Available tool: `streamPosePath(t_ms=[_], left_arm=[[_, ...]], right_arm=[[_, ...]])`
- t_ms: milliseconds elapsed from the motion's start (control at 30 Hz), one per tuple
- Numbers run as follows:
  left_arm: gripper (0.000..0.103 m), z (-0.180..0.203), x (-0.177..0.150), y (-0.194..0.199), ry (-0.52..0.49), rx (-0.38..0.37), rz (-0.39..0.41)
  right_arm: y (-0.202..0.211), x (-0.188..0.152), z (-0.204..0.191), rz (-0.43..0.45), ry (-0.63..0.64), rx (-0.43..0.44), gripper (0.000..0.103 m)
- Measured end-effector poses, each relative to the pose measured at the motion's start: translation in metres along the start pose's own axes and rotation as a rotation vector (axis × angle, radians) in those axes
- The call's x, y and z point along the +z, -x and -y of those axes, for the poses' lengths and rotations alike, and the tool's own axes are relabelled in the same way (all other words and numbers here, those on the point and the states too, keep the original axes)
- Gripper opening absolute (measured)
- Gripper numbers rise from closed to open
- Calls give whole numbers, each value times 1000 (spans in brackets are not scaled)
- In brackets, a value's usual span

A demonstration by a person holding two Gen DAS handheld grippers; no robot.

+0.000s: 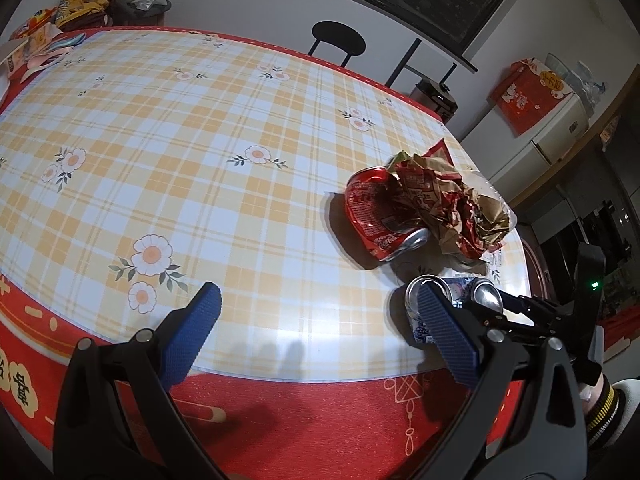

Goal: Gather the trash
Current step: 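Grasp the two crushed silver cans with the right tool, then lift the cans with the right tool while the left tool grasps the white foam netting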

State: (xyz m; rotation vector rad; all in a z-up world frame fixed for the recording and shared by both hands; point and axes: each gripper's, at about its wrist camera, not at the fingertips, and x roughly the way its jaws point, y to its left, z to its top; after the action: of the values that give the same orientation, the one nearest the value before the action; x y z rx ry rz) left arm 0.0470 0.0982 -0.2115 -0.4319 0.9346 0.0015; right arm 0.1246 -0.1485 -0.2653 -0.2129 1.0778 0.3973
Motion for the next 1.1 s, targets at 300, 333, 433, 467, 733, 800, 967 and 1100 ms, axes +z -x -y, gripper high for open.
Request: streamPosePath(t_ms=[300, 333, 433, 467, 733, 800, 967, 1100], left_arm=[[97, 17, 3, -6, -28, -20, -9], [97, 19, 3, -7, -31, -22, -11], [97, 28, 2, -12, -42, -31, -19], [97, 32, 2, -13, -48, -35, -22], [97, 68, 0, -29, -106, -76, -58], [97, 81, -2, -36, -125, -93, -75], [97, 116, -10, -57, -187, -141, -141], [97, 143, -22, -81, -227, -180, -216]], right_arm=[[33, 6, 13, 75, -42, 74, 53], [37, 5, 16, 82, -50, 81, 53], [49, 3, 27, 104, -83, 98, 53], [54, 2, 32, 113, -101, 104, 53], [84, -10, 73, 173, -211, 100, 53], [91, -14, 84, 186, -234, 95, 53], [104, -24, 110, 212, -287, 82, 53], [109, -33, 130, 218, -322, 71, 53]])
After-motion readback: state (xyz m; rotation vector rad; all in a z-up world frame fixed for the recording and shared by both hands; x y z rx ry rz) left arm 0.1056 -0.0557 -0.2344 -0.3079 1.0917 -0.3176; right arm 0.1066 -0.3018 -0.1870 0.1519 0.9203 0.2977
